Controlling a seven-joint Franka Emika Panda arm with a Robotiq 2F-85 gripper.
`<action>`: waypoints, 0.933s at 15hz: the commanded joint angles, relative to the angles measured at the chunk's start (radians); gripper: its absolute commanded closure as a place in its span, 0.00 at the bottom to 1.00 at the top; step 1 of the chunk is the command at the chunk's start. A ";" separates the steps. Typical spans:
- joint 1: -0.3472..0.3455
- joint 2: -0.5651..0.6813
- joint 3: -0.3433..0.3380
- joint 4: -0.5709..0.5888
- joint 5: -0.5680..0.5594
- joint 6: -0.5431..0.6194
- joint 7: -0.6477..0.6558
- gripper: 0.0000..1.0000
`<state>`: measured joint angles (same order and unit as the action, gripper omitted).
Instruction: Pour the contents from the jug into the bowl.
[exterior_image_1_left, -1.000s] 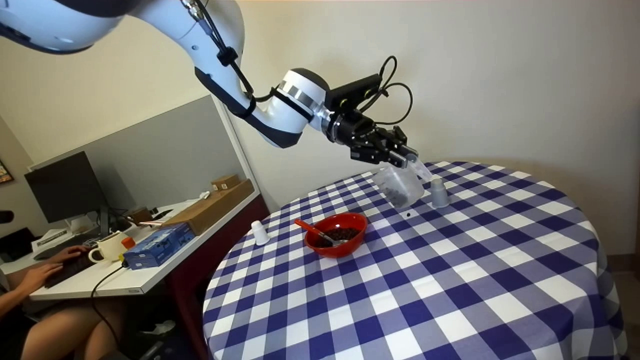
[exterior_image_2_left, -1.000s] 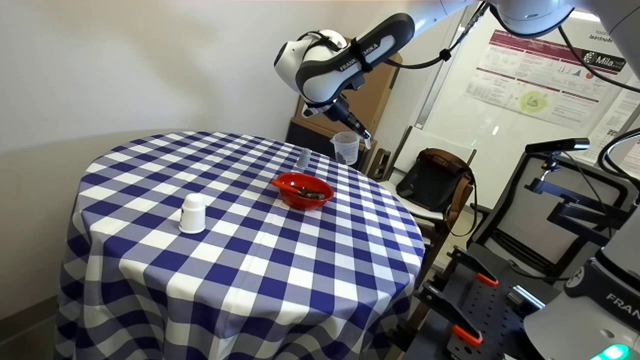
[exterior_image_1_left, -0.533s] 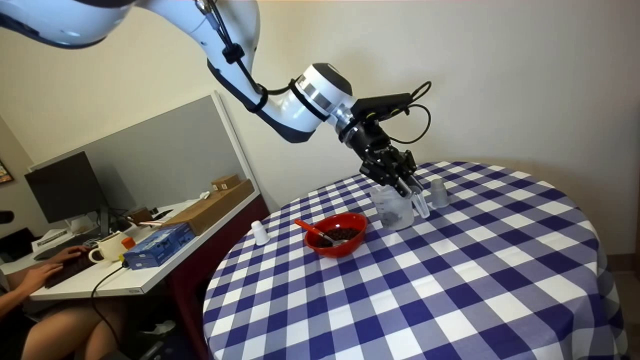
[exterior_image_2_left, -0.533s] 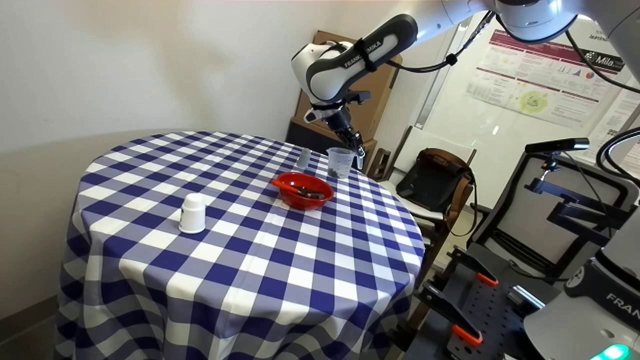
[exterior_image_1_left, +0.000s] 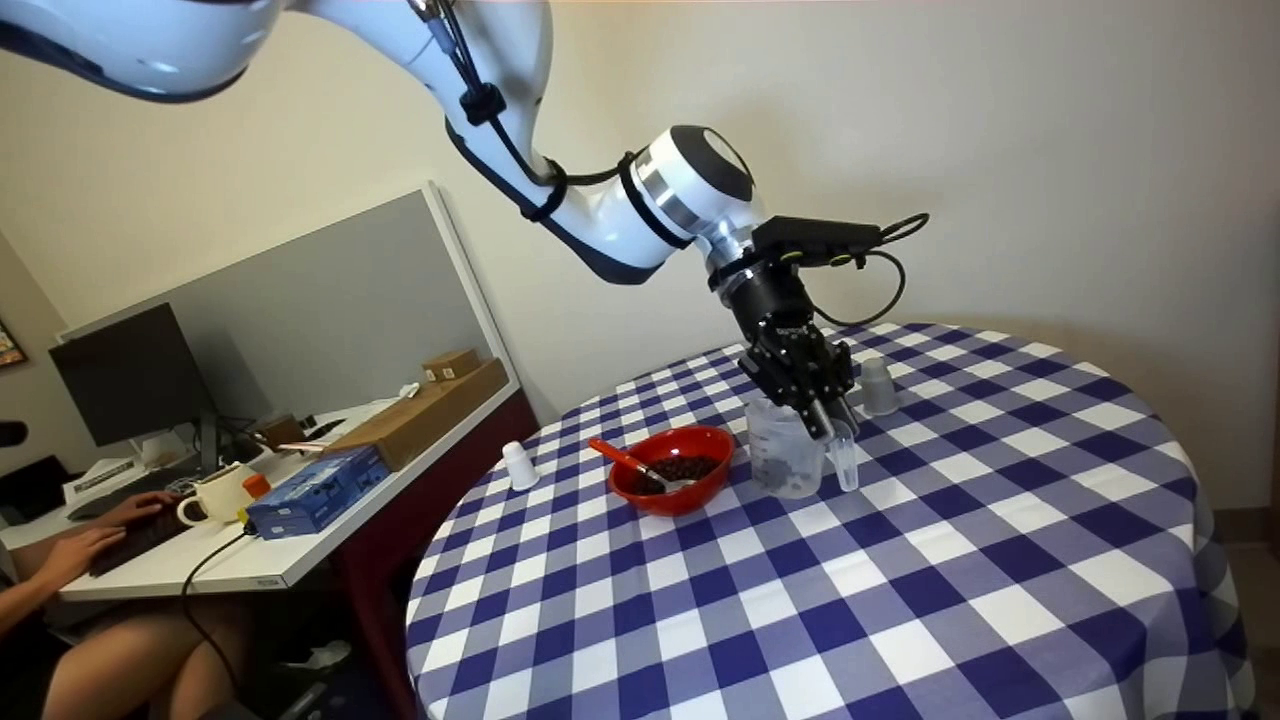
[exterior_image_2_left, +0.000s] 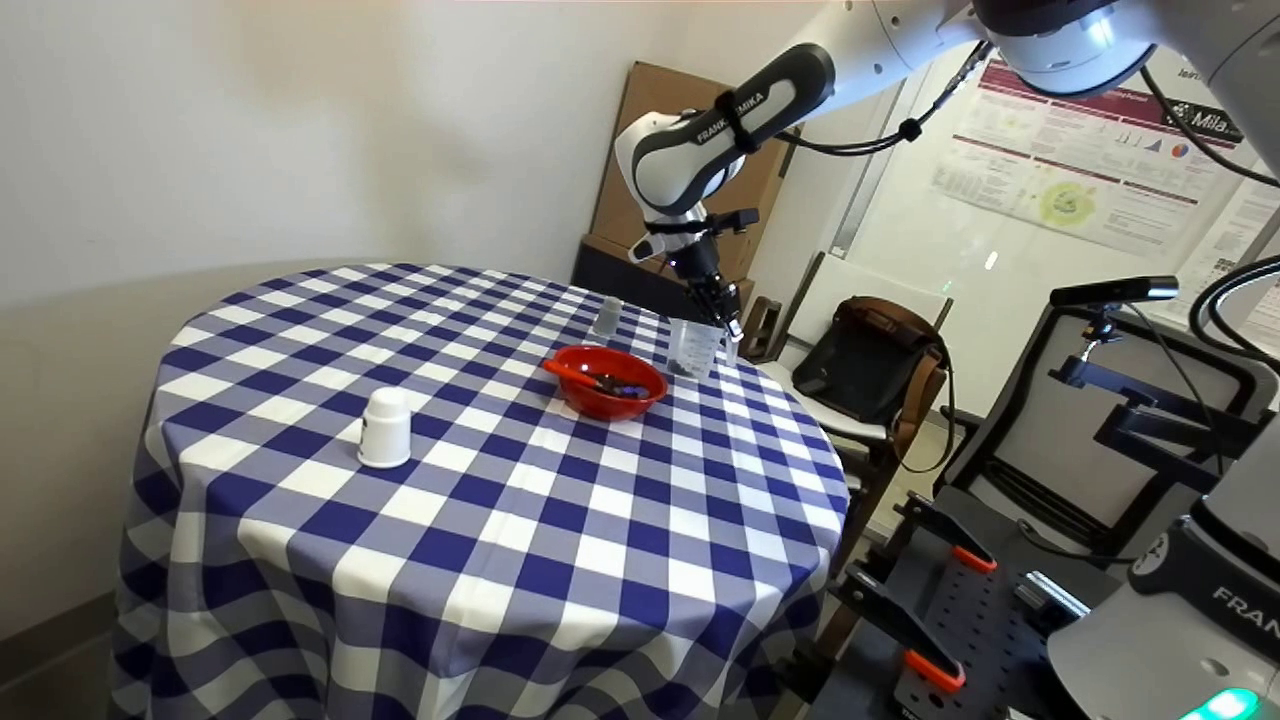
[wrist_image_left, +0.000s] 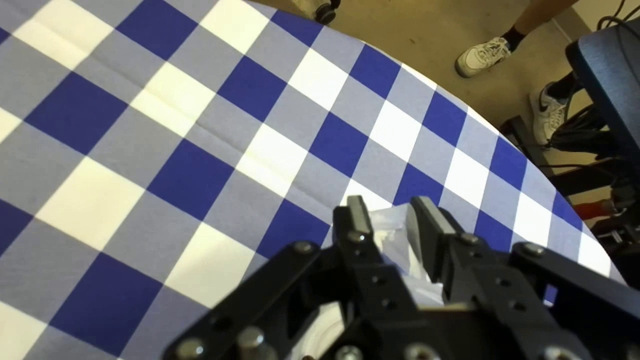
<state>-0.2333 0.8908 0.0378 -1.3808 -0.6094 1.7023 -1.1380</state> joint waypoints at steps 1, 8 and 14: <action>0.027 -0.007 -0.062 -0.001 0.013 0.031 0.004 0.89; 0.061 0.004 -0.122 0.000 0.018 0.066 0.199 0.89; 0.083 0.056 -0.127 0.016 0.004 0.055 0.314 0.89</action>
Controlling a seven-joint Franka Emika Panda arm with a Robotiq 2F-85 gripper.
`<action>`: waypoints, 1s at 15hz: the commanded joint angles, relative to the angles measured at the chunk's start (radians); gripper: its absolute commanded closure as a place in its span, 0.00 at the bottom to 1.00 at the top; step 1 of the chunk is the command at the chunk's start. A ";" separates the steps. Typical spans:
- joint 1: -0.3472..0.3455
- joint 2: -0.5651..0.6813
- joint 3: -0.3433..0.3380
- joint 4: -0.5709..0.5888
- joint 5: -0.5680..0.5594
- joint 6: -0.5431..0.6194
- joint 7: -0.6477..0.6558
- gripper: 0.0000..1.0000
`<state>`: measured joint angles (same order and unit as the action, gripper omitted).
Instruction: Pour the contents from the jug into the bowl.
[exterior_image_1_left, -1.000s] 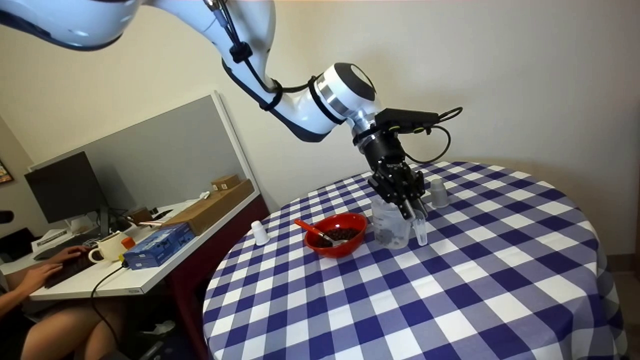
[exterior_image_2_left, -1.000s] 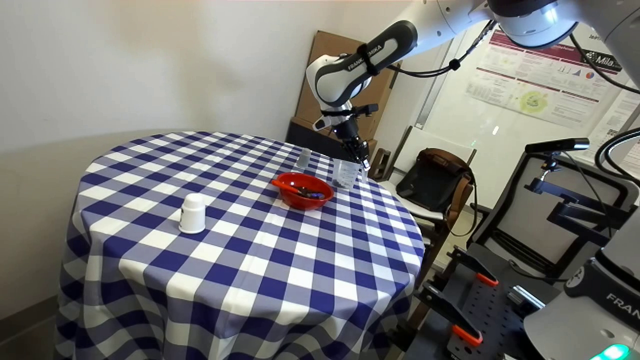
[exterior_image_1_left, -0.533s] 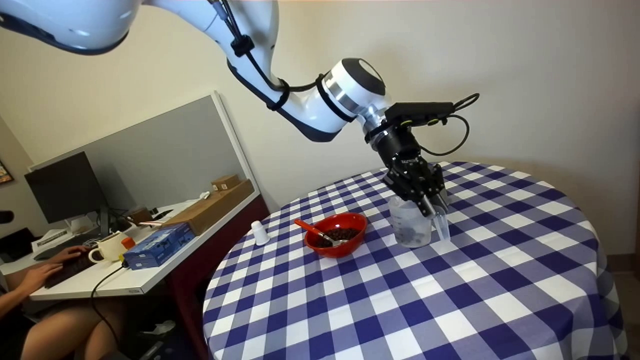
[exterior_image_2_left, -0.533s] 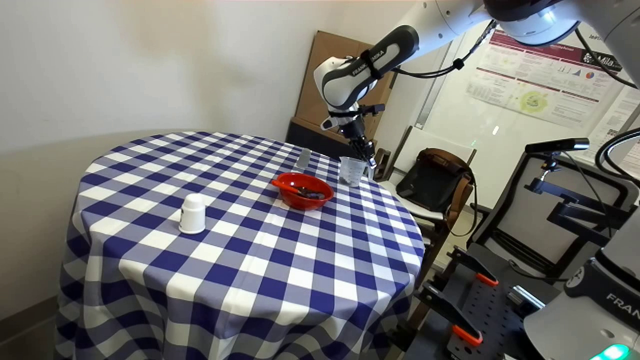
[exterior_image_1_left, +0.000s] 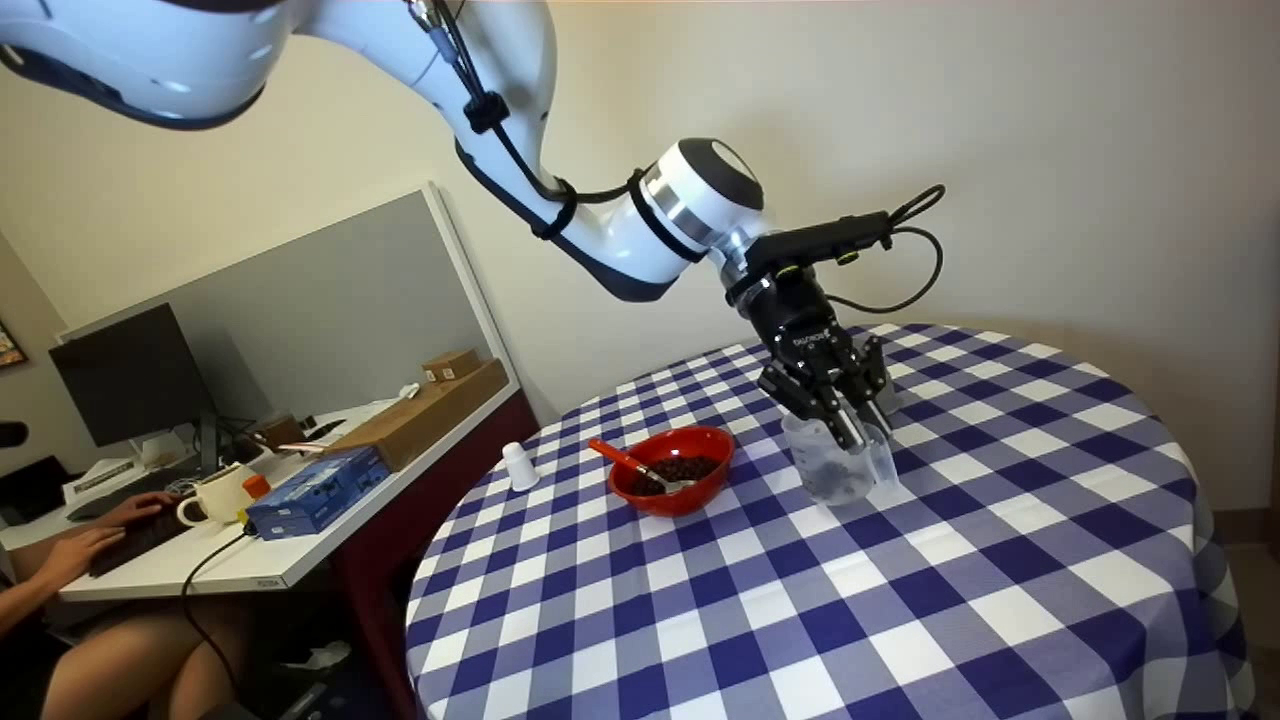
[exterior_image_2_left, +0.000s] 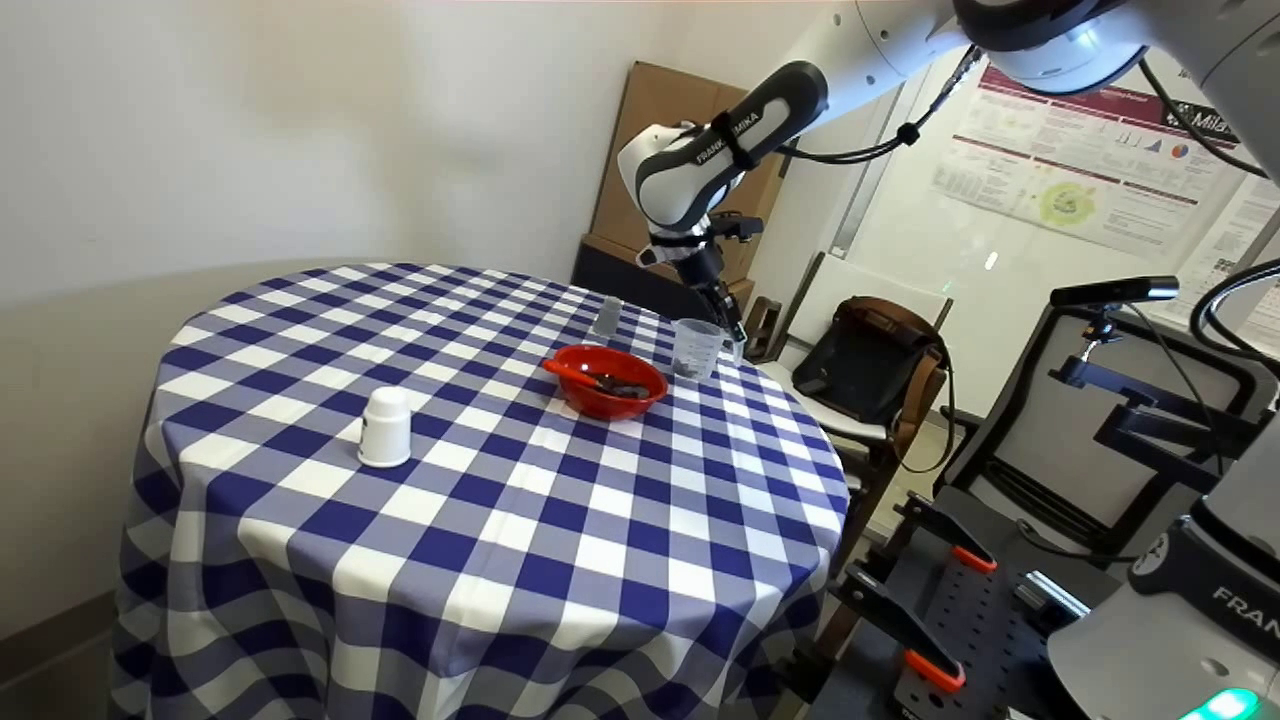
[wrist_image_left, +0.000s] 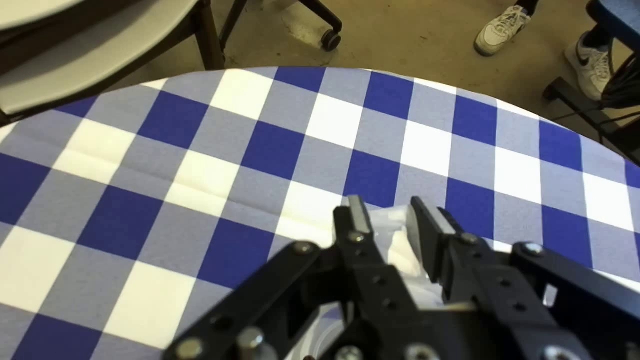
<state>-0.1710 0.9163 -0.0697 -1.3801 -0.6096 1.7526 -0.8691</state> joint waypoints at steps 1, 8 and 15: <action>0.021 0.043 -0.019 0.020 0.007 0.005 0.058 0.89; 0.011 0.058 -0.008 0.033 0.028 -0.015 0.054 0.46; -0.002 -0.098 0.029 -0.047 0.073 -0.037 -0.035 0.01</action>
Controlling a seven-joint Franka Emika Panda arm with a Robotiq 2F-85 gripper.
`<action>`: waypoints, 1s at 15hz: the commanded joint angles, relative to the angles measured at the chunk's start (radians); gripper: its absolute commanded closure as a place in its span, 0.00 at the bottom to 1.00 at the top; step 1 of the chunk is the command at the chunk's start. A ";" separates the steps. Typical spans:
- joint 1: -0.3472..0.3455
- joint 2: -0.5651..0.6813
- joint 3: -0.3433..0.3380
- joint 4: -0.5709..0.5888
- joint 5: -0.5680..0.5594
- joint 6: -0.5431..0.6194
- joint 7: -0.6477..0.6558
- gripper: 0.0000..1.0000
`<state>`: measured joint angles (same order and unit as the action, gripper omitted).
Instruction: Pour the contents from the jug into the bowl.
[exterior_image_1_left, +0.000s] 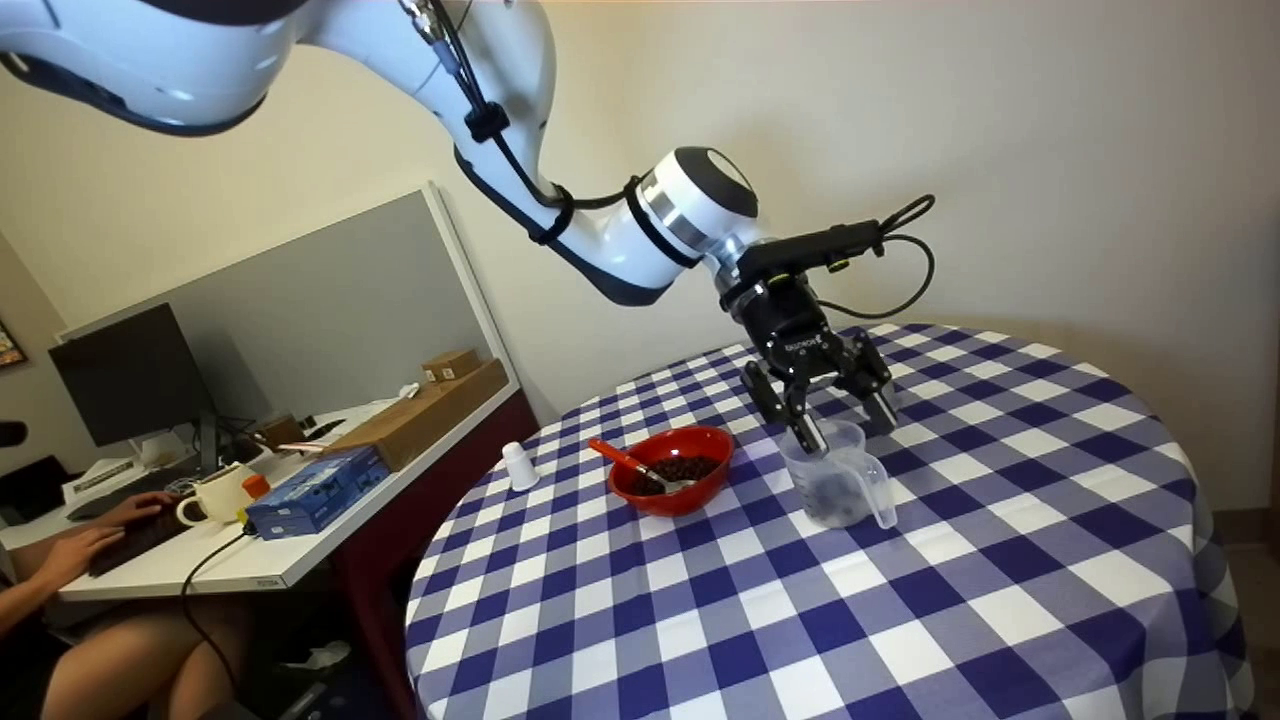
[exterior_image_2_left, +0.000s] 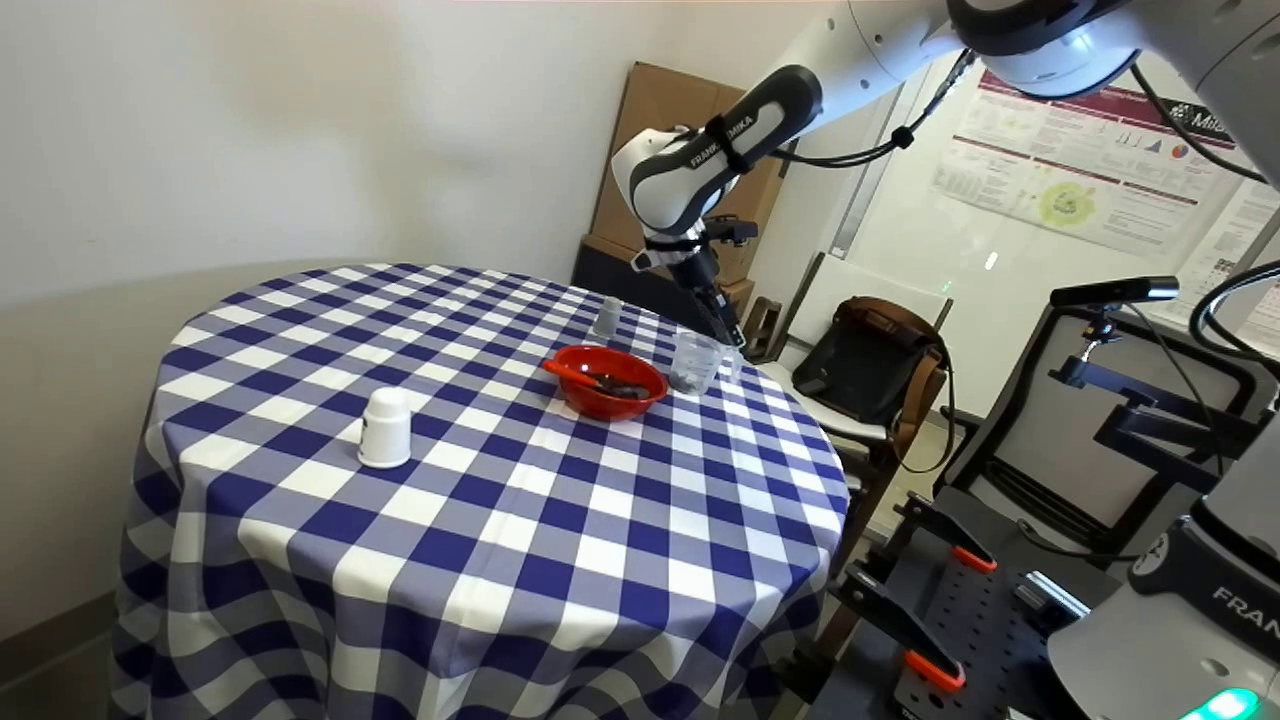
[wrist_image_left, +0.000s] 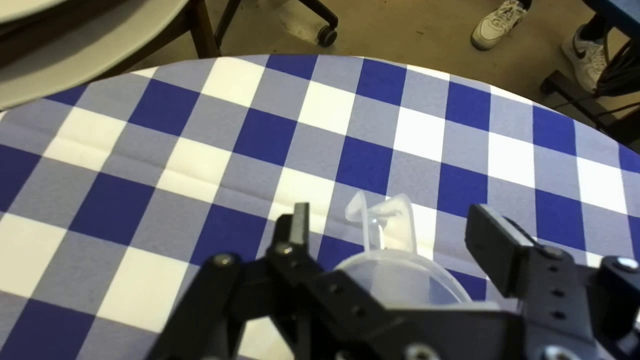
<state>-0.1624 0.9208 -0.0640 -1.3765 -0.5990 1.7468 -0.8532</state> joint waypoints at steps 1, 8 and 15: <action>-0.010 -0.140 0.027 -0.057 0.108 -0.067 -0.034 0.00; 0.039 -0.350 0.021 -0.060 0.311 -0.398 0.263 0.00; 0.100 -0.611 0.068 -0.383 0.491 -0.177 0.711 0.00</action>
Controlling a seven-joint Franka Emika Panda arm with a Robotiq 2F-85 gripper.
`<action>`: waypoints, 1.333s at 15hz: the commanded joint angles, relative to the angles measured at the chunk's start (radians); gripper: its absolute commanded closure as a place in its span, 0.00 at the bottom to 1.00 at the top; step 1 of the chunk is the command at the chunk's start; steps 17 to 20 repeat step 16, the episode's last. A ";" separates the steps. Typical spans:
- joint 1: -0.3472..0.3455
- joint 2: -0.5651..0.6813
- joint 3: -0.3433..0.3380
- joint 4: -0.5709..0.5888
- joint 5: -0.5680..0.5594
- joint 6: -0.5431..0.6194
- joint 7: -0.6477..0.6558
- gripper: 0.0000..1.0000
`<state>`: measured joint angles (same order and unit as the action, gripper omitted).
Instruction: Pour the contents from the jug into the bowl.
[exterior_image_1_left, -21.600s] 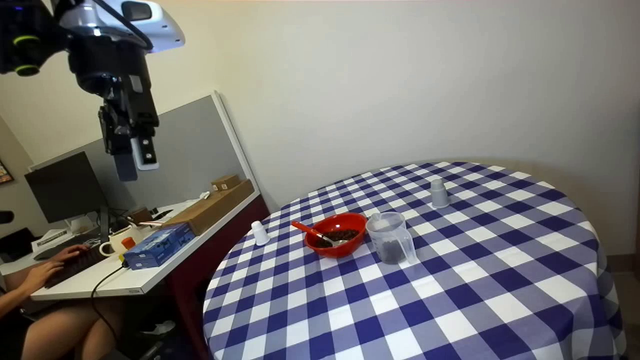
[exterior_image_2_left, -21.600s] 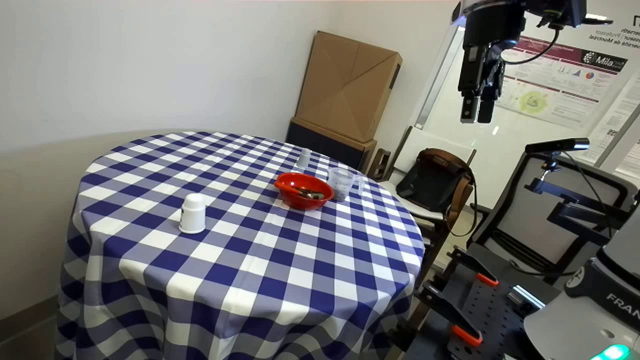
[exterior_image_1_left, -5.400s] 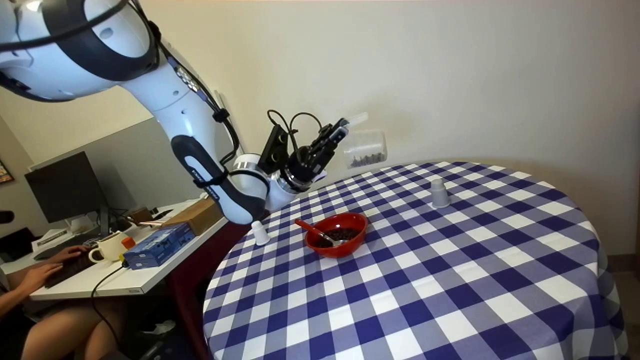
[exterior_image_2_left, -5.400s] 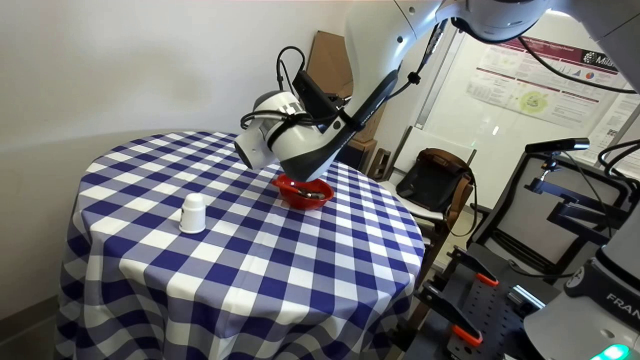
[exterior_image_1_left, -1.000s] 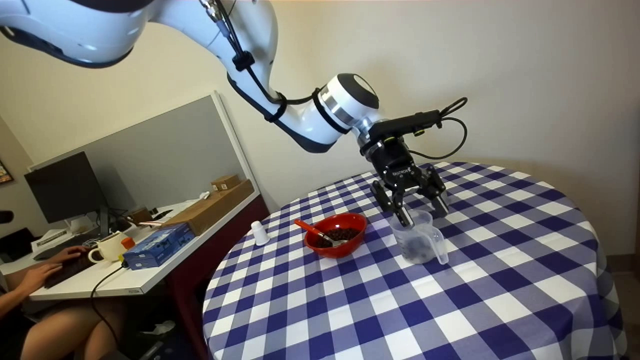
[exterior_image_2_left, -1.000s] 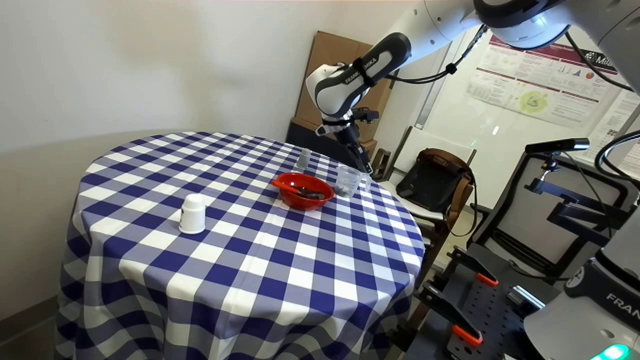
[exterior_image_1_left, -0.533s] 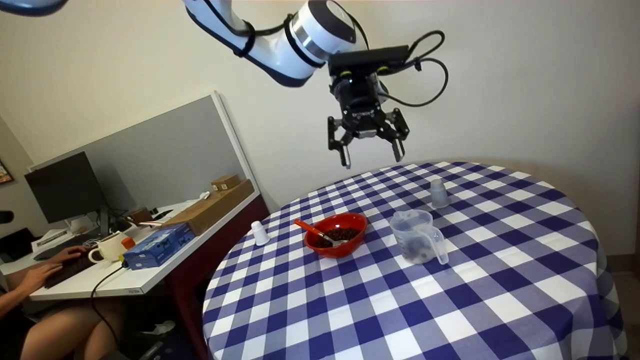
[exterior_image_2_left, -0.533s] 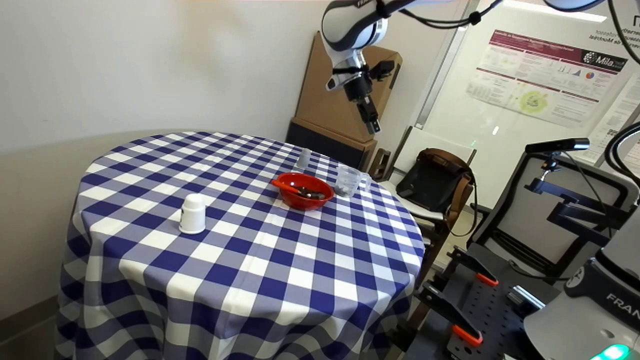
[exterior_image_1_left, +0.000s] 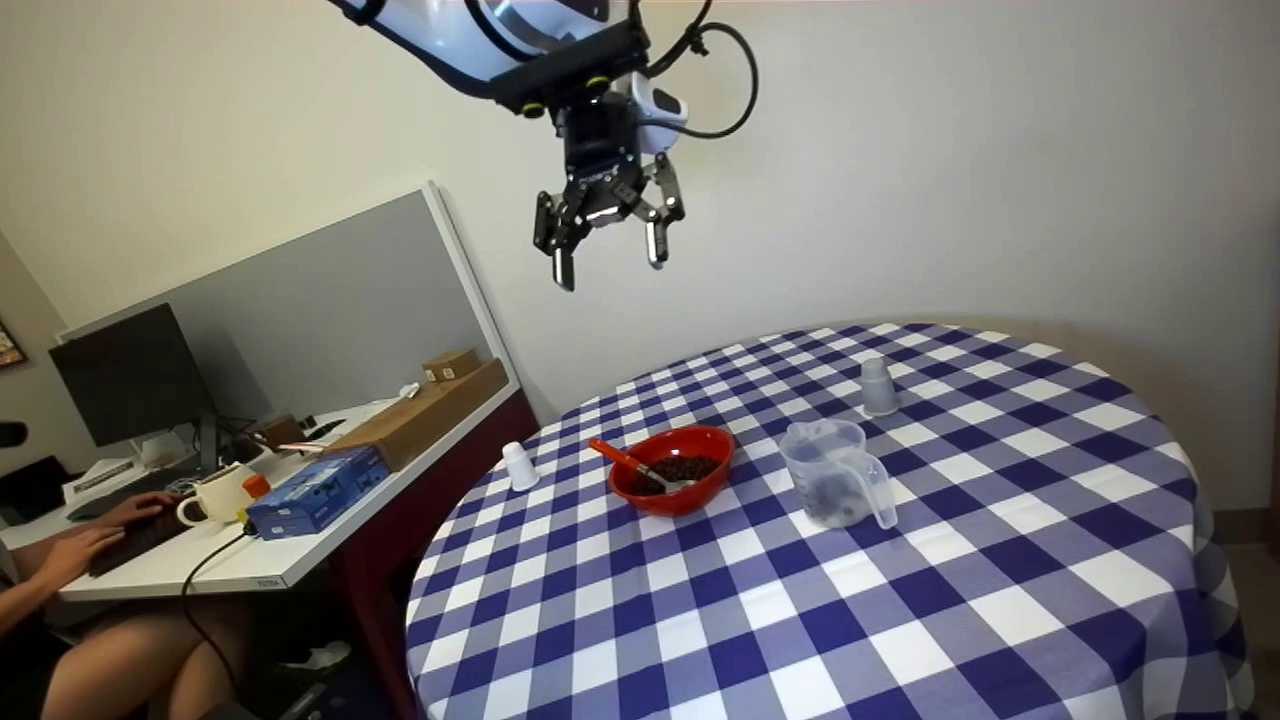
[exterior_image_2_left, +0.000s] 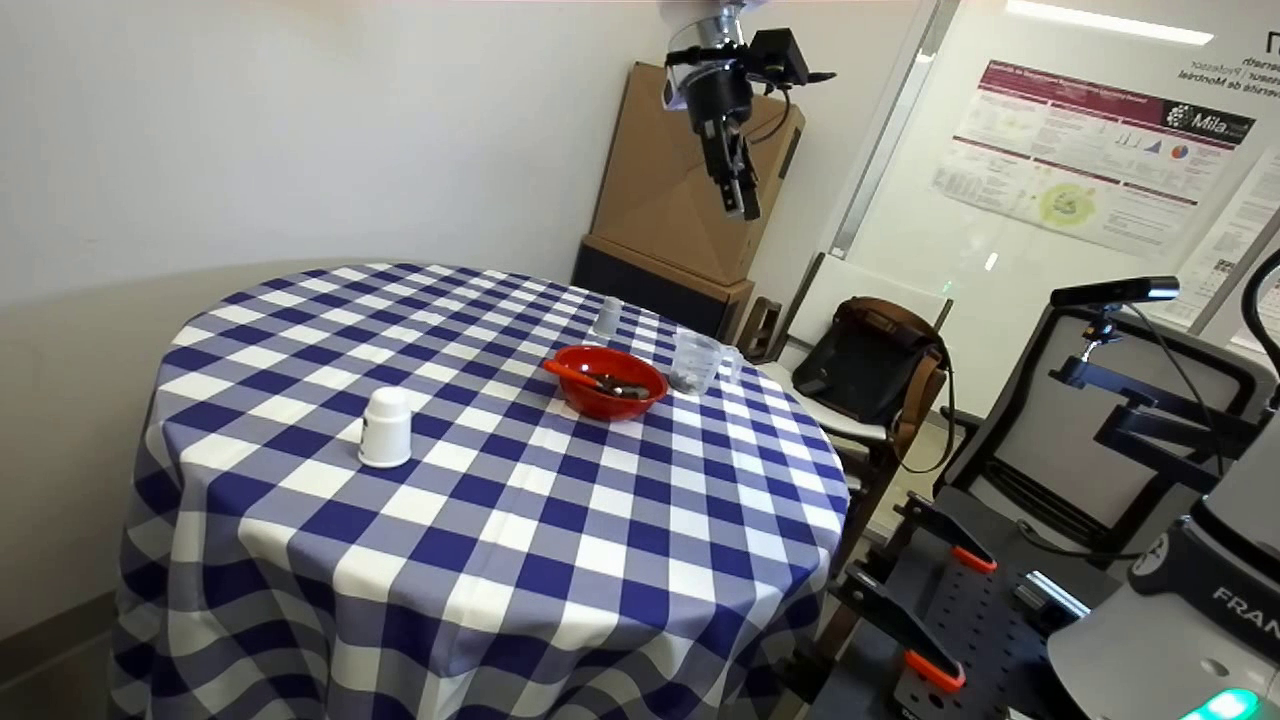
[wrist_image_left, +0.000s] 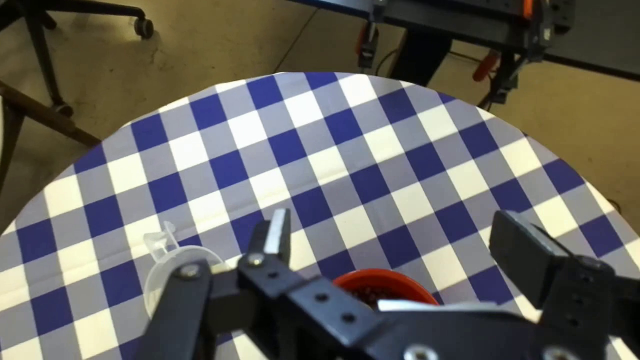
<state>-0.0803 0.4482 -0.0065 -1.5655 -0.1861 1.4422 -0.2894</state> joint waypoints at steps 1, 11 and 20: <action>0.029 -0.172 0.013 -0.244 0.100 0.180 0.193 0.00; 0.050 -0.355 -0.002 -0.515 0.091 0.630 0.288 0.00; 0.048 -0.399 -0.005 -0.566 0.091 0.661 0.300 0.00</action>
